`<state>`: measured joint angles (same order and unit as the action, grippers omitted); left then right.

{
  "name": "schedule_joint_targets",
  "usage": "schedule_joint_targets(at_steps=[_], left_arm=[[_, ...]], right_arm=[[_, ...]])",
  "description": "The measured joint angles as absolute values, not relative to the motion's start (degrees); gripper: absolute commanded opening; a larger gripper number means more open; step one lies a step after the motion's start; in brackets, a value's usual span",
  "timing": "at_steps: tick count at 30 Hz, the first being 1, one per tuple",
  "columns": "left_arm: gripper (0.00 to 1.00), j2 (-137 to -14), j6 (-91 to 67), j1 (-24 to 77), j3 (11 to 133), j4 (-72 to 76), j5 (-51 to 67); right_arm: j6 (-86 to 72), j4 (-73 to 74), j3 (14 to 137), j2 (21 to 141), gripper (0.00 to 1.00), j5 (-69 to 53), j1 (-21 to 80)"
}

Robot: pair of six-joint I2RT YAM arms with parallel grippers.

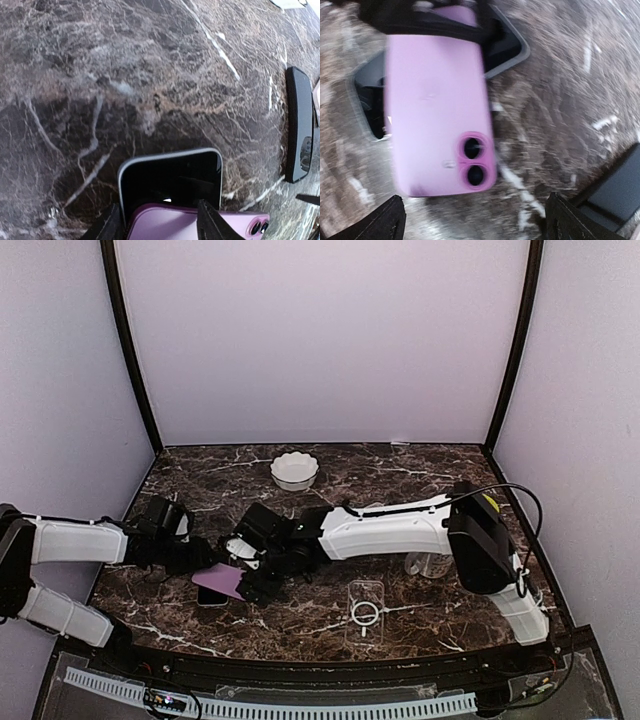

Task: Put the phone into the phone case

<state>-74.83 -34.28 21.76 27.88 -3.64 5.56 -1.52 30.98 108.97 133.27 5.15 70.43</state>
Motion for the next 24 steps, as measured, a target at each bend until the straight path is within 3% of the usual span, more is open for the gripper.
schedule_joint_targets(at_steps=[4,9,24], left_arm=[[0.51,-72.4,-34.57,21.78,26.37,-4.71,7.29],[0.51,-71.85,-34.74,21.78,26.2,-5.48,7.99],[0.52,-71.31,-34.7,21.8,26.89,-7.25,7.94]], right_arm=[[3.99,27.77,106.65,131.11,0.98,-0.36,70.83],[9.28,28.1,112.57,134.67,0.99,-4.51,70.41],[15.99,30.35,119.28,142.8,0.99,-6.28,68.51]])
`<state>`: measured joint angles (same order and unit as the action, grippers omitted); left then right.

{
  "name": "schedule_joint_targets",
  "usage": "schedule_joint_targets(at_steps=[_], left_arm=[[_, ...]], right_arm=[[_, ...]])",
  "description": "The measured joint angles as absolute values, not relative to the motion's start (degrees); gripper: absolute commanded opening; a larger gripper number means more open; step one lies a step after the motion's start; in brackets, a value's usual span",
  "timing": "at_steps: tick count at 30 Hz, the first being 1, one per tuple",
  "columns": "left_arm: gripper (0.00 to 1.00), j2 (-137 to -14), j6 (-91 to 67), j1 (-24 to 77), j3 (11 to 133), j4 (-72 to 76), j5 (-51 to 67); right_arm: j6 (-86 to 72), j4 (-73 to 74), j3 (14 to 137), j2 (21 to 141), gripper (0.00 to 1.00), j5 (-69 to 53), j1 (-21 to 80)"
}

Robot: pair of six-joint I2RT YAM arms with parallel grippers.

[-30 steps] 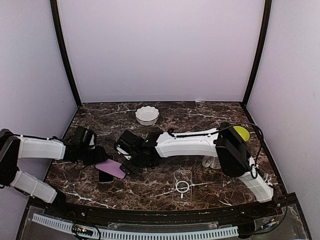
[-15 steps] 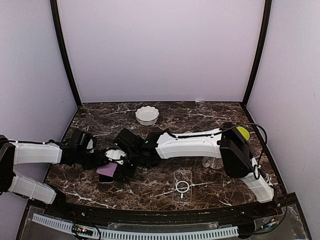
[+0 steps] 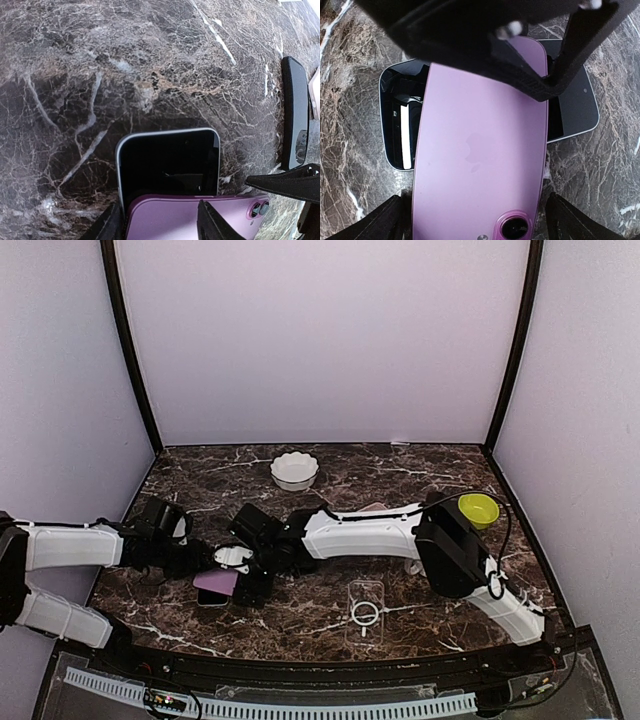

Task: Put the phone into the phone case

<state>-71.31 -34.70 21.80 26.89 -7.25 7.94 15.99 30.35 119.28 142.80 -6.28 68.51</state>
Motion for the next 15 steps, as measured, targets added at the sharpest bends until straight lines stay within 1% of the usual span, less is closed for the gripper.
schedule_joint_targets(at_steps=[3,6,10,12,15], left_arm=[[0.51,-71.31,-34.7,21.8,26.92,-7.35,7.94],[0.51,-71.31,-34.68,21.8,26.94,-7.4,7.94],[0.52,-71.31,-34.65,21.8,27.18,-7.66,7.92],[0.55,-71.22,-34.61,21.8,27.49,-8.19,7.84],[0.6,-70.81,-34.26,21.8,28.27,-9.1,7.75]], right_arm=[[16.34,30.3,119.28,142.93,0.96,-7.92,68.01],[16.69,30.26,119.28,143.06,0.88,-9.15,67.68],[16.86,30.17,119.28,143.28,0.7,-10.44,67.44],[16.8,30.2,119.28,143.28,0.57,-10.83,67.37],[16.62,30.0,119.04,143.26,0.48,-11.55,67.22]])
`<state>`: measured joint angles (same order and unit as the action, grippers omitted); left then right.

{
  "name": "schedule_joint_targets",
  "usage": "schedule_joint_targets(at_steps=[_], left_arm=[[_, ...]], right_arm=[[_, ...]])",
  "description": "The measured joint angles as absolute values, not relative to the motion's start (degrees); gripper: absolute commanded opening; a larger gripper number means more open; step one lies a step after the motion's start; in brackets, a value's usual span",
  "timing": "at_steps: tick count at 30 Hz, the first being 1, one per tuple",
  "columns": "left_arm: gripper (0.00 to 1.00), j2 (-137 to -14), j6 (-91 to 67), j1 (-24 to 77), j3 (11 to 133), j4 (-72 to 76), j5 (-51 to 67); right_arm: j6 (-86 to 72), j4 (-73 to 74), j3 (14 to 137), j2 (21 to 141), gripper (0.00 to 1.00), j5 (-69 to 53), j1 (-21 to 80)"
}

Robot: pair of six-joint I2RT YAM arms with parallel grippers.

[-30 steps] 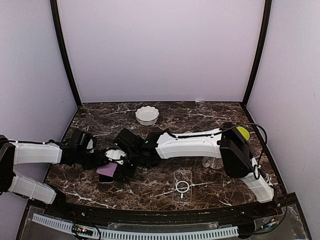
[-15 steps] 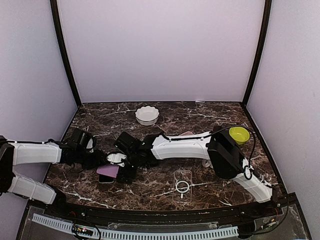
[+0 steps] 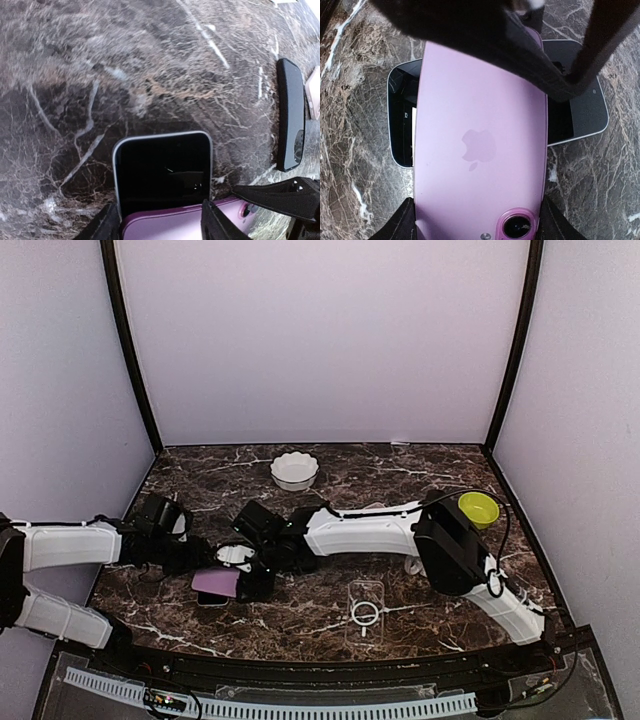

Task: Put the phone into the phone case

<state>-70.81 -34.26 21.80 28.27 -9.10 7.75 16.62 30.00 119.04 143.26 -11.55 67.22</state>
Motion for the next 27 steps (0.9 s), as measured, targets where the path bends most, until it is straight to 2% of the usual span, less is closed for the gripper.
schedule_joint_targets(at_steps=[7,12,17,27], left_arm=[[0.69,-65.34,-33.21,21.8,31.31,-12.71,6.5],[0.69,-57.12,-30.3,21.87,34.06,-13.93,5.34],[0.7,-51.99,-22.76,23.42,36.34,-13.74,8.47],[0.75,-47.51,7.97,42.15,39.33,-12.58,18.46]], right_arm=[[15.53,29.39,114.78,140.4,0.38,-13.02,66.85],[11.18,30.68,108.4,135.46,0.3,-16.82,65.78],[5.52,30.96,102.78,130.1,0.27,-20.45,63.35],[-5.34,30.63,91.39,116.38,0.26,-26.04,58.0]])
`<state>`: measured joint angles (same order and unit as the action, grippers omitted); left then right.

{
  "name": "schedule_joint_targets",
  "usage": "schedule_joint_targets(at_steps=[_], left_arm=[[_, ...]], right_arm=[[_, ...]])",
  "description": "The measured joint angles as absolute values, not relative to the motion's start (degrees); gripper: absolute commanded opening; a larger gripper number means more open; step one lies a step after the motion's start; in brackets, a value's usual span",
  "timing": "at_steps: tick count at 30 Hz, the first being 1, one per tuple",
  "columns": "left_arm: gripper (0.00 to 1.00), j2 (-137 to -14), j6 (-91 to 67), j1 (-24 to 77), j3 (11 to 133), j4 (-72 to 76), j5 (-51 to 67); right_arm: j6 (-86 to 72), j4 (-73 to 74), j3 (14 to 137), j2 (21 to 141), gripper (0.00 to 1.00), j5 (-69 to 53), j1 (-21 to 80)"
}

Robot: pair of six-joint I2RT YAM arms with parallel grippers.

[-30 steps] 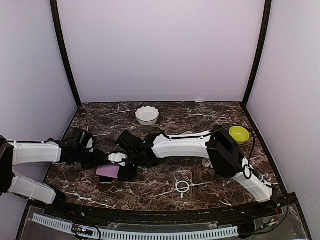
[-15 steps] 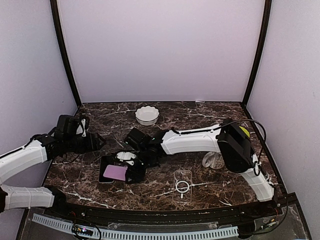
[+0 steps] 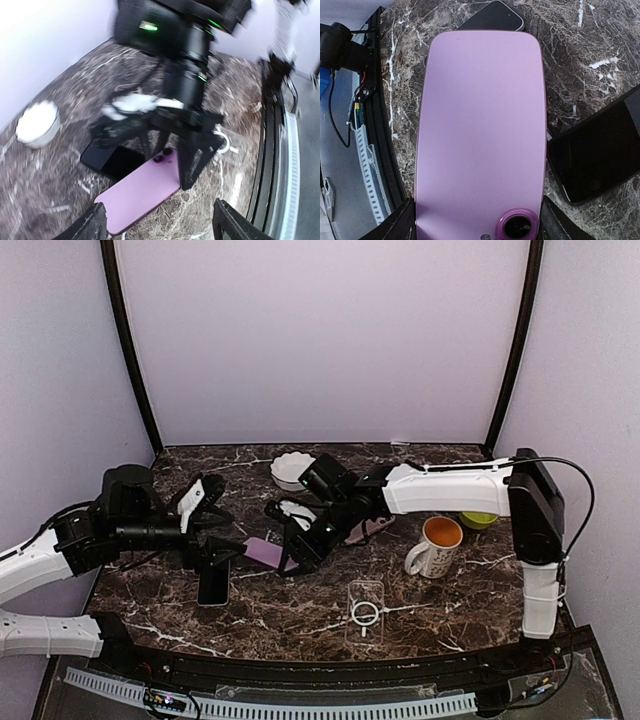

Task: Put the phone into the phone case

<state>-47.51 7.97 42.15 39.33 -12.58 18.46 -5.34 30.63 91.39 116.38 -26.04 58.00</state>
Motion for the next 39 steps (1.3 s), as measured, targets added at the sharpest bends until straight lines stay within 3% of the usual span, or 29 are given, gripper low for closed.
schedule_joint_targets(at_steps=[8,15,20,22,23,25,28,29,31,33,35,39], left_arm=[[0.75,-51.9,36.64,56.53,37.12,-11.84,7.9],[0.72,-55.94,53.43,58.78,32.36,-3.51,-2.46],[0.48,-60.62,58.22,58.83,32.16,2.07,-7.29],[0.31,-62.37,58.78,58.85,32.18,2.61,-8.16],[0.17,-62.98,58.57,58.89,32.18,2.63,-8.27],[0.02,-63.88,58.74,59.09,32.27,2.68,-8.58],[0.0,-64.12,61.41,59.86,32.45,2.74,-9.3],[0.0,-64.12,61.63,60.23,32.67,2.76,-9.54],[0.0,-64.12,60.82,60.29,33.28,2.57,-9.54],[0.0,-64.07,58.61,60.36,33.74,2.5,-9.52],[0.0,-63.79,55.53,60.38,33.8,3.22,-9.45],[0.0,-62.87,41.56,60.18,33.82,5.37,-8.93]], right_arm=[[-9.52,31.97,86.54,109.4,0.24,-27.51,58.39],[-11.16,33.58,84.16,105.27,0.23,-28.03,59.29],[-11.22,34.39,84.16,105.1,0.23,-28.8,60.55],[-11.22,34.72,84.16,105.1,0.22,-29.08,60.77],[-11.2,34.83,84.16,105.1,0.22,-29.26,60.77],[-11.07,35.11,84.2,105.1,0.22,-29.45,60.82],[-12.97,36.21,84.36,105.1,0.22,-32.08,60.2],[-13.34,36.67,84.4,104.88,0.24,-32.82,59.92],[-13.8,37.06,84.42,104.27,0.39,-32.73,59.83],[-14.39,37.47,84.42,103.31,0.64,-32.32,59.64],[-15.66,37.34,84.42,101.6,0.8,-31.42,59.11],[-16.62,33.71,84.2,95.74,0.93,-23.29,58.43]])
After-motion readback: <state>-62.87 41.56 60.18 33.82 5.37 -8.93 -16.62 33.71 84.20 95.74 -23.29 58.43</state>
